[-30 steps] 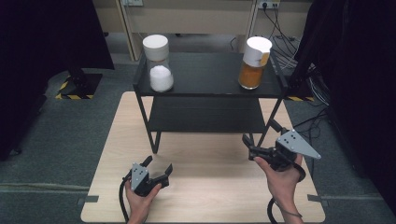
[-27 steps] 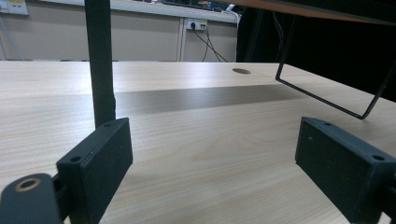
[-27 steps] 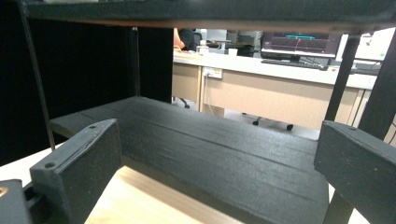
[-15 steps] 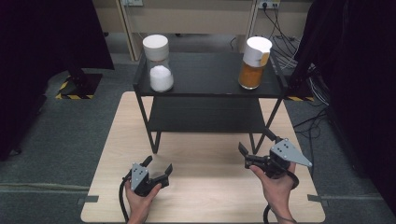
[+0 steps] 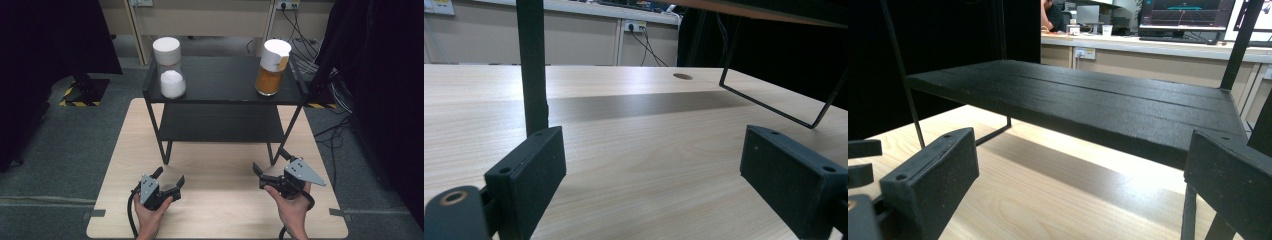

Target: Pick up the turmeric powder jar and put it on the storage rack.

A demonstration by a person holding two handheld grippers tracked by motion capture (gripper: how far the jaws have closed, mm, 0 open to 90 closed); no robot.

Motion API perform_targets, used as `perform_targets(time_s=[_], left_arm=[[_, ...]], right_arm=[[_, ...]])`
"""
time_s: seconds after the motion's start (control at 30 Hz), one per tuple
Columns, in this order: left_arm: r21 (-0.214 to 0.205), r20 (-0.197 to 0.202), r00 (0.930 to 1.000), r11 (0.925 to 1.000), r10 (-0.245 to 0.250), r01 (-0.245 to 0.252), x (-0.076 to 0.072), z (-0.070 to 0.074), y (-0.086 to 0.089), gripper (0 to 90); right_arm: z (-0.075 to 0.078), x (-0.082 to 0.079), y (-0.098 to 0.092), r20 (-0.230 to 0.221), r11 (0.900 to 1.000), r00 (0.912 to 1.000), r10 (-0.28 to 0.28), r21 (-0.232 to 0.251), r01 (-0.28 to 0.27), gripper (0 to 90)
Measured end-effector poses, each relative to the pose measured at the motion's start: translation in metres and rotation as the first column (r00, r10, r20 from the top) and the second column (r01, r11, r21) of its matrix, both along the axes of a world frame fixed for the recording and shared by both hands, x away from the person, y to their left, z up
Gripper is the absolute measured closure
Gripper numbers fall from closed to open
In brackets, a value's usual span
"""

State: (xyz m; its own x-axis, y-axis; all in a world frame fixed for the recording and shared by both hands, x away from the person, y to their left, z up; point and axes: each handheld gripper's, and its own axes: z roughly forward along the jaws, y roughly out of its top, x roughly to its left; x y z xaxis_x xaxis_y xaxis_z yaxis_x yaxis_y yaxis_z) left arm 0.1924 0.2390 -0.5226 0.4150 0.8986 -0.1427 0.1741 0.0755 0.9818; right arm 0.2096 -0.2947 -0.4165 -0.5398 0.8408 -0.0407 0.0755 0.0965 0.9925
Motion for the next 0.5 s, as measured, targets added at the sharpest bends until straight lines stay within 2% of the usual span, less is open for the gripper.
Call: perform_targets(time_s=[0.5], left_arm=[[0.002,0.001,1.0,1.0,0.0,0.0,0.0,0.0,0.0,10.5]], right_arm=[[-0.025,-0.004,-0.002,-0.042,1.0,0.9991,-0.006,0.003,0.006,1.2]])
